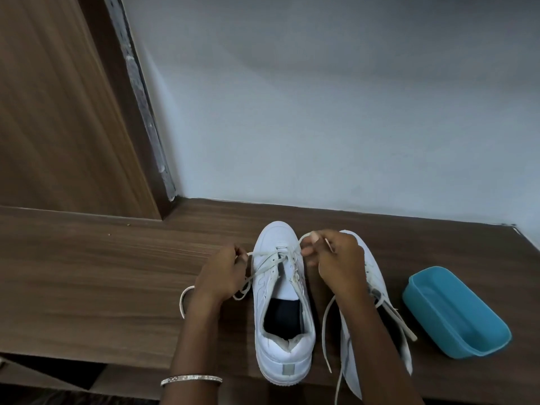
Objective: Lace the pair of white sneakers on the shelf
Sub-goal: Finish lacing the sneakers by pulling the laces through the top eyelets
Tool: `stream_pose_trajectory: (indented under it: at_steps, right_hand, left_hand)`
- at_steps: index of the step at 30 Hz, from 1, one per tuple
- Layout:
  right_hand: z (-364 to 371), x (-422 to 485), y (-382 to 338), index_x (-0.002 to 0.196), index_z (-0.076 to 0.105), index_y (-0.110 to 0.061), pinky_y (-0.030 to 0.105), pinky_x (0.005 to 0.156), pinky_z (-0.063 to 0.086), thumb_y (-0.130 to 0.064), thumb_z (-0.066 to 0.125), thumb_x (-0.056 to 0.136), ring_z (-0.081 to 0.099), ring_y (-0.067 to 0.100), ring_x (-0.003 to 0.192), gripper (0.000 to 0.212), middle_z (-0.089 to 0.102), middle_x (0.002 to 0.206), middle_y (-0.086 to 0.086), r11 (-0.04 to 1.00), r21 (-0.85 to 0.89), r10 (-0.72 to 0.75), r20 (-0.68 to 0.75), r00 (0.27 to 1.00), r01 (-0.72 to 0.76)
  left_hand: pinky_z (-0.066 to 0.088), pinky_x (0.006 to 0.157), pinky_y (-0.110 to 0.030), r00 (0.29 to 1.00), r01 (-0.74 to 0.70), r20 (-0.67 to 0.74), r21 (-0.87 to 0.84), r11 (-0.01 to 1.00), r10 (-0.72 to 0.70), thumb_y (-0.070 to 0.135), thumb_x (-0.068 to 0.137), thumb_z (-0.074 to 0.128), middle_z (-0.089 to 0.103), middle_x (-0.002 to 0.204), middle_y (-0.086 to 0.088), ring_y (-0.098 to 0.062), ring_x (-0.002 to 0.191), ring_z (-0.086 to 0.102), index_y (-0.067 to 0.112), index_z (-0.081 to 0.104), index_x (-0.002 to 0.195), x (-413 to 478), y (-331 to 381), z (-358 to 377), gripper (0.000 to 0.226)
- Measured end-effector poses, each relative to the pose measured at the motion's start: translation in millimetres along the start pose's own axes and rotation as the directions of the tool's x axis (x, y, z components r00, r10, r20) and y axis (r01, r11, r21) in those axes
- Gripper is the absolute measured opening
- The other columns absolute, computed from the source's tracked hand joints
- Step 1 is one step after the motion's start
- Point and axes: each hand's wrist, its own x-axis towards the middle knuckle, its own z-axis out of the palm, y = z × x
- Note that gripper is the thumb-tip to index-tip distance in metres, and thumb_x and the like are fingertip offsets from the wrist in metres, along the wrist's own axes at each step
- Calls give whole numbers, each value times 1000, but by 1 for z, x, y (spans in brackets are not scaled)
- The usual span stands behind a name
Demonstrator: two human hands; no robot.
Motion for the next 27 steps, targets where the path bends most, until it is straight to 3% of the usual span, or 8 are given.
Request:
stream_pose_trajectory:
  at_steps: [3,7,10,12,14,17,21,27]
  right_hand:
    - [-14,3,-11,88,70,-17,20,50,45,-22,51,105,67,18,60,26,75,80,-7,906,422,87,-116,989,-31]
    - [-50,12,-14,81,59,-23,23,58,42,-21,45,106,68,17,95,28,76,110,1,502,862,149,-9,989,-68]
    - [-66,14,-6,81,55,-21,24,56,44,-28,44,105,63,13,63,27,63,64,-5,248,963,166,63,984,-103]
    - [-71,14,-8,76,51,-21,22,45,30,-30,47,104,30,8,41,29,35,51,-7,284,954,189,45,981,-99]
    - [-70,13,-11,72,52,-22,20,41,26,-27,56,101,22,7,41,29,32,51,-9,585,806,200,-45,979,-83]
    - [-46,5,-17,83,70,-24,25,56,46,-31,72,90,57,8,61,10,65,72,-13,988,135,83,-47,995,-76]
    - [5,-13,-10,94,70,-26,31,73,47,-30,64,93,65,20,91,7,63,94,-6,889,-446,-24,179,984,103]
    - [19,-8,1,83,60,-21,32,68,46,-33,64,93,62,23,84,16,62,90,-5,849,-527,11,82,997,34]
  left_hand:
    - [51,70,-30,996,82,61,-395,915,-63,13,102,47,73,88,-5,-18,81,64,9,56,89,-9,11,-4,16]
    - [42,52,-18,997,73,28,-532,844,-68,11,102,39,70,84,-6,-6,53,51,3,52,87,-19,37,-14,21]
    - [30,41,-14,998,53,52,-583,810,-28,14,105,37,65,61,7,-5,44,36,-9,58,100,-23,51,-24,32]
    - [27,39,-16,999,-4,36,-612,791,33,14,106,36,61,52,9,-6,42,33,-13,58,102,-26,59,-32,35]
    - [25,39,-18,994,-83,-4,-662,745,107,13,105,38,71,70,2,-8,43,34,-2,58,90,-30,66,-41,29]
    - [29,41,-17,988,-145,-70,-749,647,140,12,102,41,71,85,-6,-8,49,36,13,52,78,-35,75,-49,27]
    - [27,44,-21,981,-183,-104,-783,594,166,11,101,41,68,84,-6,-11,54,36,15,51,79,-39,81,-52,24]
    - [29,46,-21,981,-178,-97,-799,574,169,12,102,41,69,84,-6,-12,57,35,18,54,78,-36,74,-52,27]
